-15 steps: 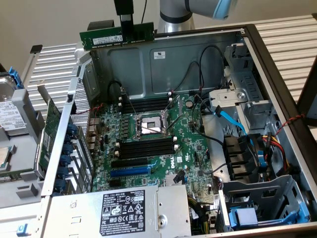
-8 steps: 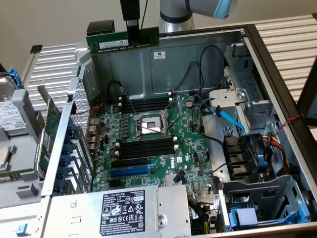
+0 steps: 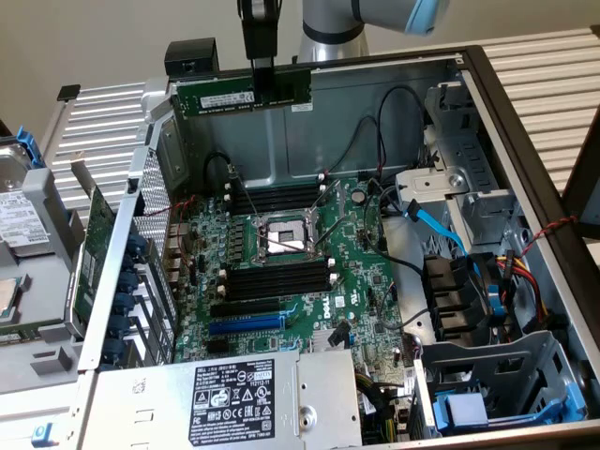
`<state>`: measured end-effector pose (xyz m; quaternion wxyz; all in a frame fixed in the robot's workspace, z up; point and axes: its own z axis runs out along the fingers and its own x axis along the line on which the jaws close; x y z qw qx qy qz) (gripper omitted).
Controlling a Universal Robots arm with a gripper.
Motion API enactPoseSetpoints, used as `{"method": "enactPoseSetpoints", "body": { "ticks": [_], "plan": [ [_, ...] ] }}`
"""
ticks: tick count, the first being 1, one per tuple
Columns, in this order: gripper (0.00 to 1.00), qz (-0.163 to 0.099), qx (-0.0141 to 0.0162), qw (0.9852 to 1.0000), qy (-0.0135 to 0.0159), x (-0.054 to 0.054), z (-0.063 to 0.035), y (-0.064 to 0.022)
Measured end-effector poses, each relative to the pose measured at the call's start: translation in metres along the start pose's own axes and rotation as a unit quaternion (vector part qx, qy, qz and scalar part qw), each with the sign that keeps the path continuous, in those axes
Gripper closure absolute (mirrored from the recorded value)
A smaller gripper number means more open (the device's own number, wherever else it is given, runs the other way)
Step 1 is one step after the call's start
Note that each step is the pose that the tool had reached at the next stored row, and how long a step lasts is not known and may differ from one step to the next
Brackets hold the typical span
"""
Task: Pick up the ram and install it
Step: 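Insert the ram into the slot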
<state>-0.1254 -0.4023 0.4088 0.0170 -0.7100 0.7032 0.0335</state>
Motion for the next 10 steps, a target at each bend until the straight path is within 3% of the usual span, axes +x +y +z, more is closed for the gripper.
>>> {"method": "enactPoseSetpoints", "body": {
  "ticks": [10],
  "plan": [
    [0.87,0.005,0.0009,1.0,0.0001,0.0,0.0165,-0.0005]
  ]
}}
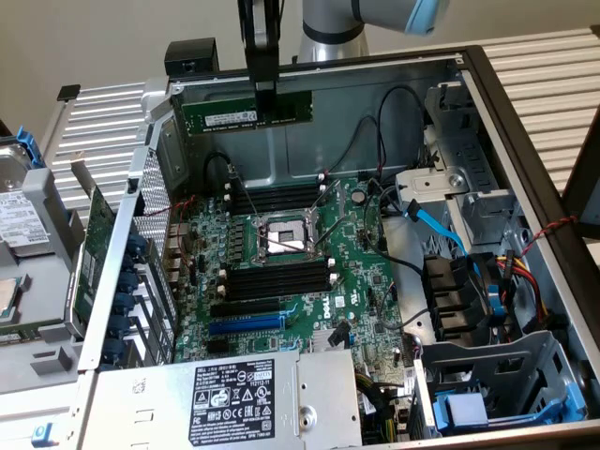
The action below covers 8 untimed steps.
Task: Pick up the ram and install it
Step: 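Insert the ram into the slot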
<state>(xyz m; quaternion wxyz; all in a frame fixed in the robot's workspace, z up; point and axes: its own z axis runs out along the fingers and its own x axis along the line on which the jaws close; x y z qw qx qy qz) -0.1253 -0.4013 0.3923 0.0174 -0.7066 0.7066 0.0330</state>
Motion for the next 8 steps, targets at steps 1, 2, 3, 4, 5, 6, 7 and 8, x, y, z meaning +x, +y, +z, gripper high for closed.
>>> {"method": "enactPoseSetpoints", "body": {
  "ticks": [1,2,3,4,5,6,7,8],
  "plan": [
    [0.87,0.0,0.0002,1.0,0.0002,-0.0001,0.0012,0.0],
    [0.87,0.001,0.0003,1.0,0.0004,-0.0001,0.0024,-0.0001],
    [0.87,0.002,0.0005,1.0,0.0006,0.0,0.0037,-0.0001],
    [0.87,0.004,0.0006,1.0,0.0009,0.0001,0.0048,-0.0001],
    [0.87,0.005,0.0007,1.0,0.0013,0.0001,0.0058,-0.0002],
    [0.87,0.006,0.0009,1.0,0.002,0.0001,0.0068,-0.0002],
    [0.87,0.007,0.0011,1.0,0.0028,0.0,0.0077,-0.0002],
    [0.87,0.008,0.0013,1.0,0.0039,0.0,0.0086,-0.0003]
  ]
}}
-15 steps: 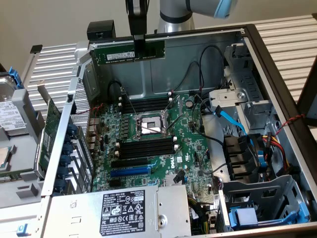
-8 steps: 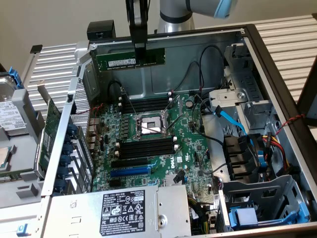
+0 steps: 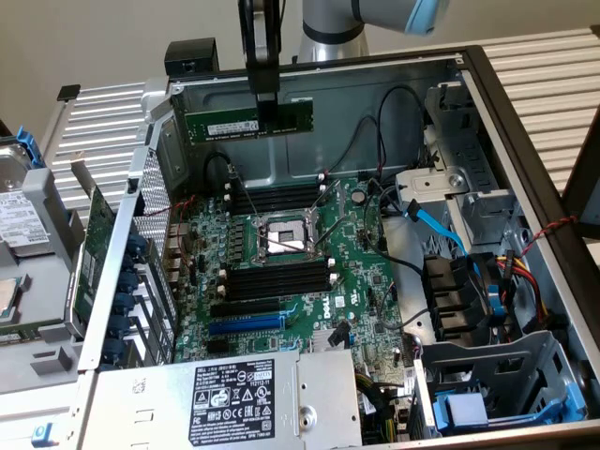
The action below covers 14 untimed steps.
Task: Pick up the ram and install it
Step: 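Insert the ram into the slot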
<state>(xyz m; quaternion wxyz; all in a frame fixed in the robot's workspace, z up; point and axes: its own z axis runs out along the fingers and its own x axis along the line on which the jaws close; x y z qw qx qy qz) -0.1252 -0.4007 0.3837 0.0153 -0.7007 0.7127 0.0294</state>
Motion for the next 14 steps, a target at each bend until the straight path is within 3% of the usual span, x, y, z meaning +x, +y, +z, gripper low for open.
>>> {"method": "enactPoseSetpoints", "body": {
  "ticks": [3,14],
  "plan": [
    [0.87,0.002,0.0002,1.0,0.0017,0.0,0.0033,-0.0008],
    [0.87,0.007,0.0006,1.0,0.0018,0.003,0.0229,-0.0043]
  ]
}}
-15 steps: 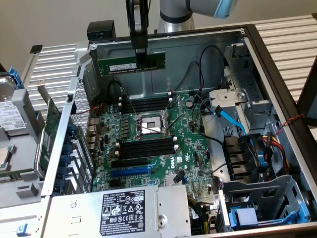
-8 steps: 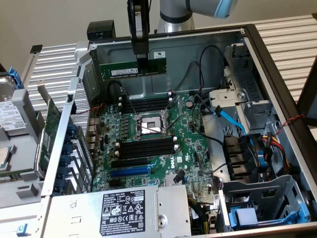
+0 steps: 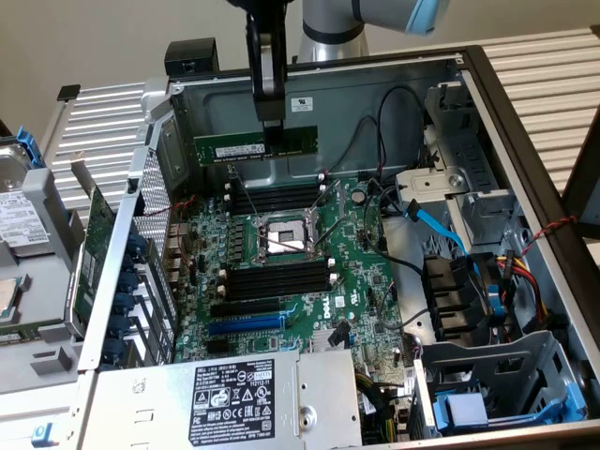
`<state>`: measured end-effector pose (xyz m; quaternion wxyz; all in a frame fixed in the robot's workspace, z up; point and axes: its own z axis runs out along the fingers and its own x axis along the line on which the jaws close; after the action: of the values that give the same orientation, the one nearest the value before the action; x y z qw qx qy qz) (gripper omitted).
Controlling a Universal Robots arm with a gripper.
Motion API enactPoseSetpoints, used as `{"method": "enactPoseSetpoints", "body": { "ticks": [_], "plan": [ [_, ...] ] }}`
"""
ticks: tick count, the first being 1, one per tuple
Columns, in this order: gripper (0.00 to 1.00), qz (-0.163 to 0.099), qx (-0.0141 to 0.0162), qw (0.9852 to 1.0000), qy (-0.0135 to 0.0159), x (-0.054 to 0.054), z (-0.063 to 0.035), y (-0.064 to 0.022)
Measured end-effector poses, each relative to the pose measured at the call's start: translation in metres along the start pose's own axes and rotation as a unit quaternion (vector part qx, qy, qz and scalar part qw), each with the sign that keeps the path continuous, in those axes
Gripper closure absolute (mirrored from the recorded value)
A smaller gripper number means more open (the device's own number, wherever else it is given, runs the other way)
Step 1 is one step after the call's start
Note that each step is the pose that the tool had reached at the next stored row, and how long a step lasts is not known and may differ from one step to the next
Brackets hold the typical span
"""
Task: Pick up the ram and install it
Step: 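Insert the ram into the slot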
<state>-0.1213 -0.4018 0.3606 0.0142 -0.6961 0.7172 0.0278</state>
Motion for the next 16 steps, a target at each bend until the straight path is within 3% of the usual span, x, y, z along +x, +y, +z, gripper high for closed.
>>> {"method": "enactPoseSetpoints", "body": {
  "ticks": [12,16],
  "plan": [
    [0.87,0.003,0.0005,1.0,0.0,0.006,0.0215,-0.0016],
    [0.87,0.003,0.0008,1.0,0.0018,0.007,0.0274,-0.0022]
  ]
}}
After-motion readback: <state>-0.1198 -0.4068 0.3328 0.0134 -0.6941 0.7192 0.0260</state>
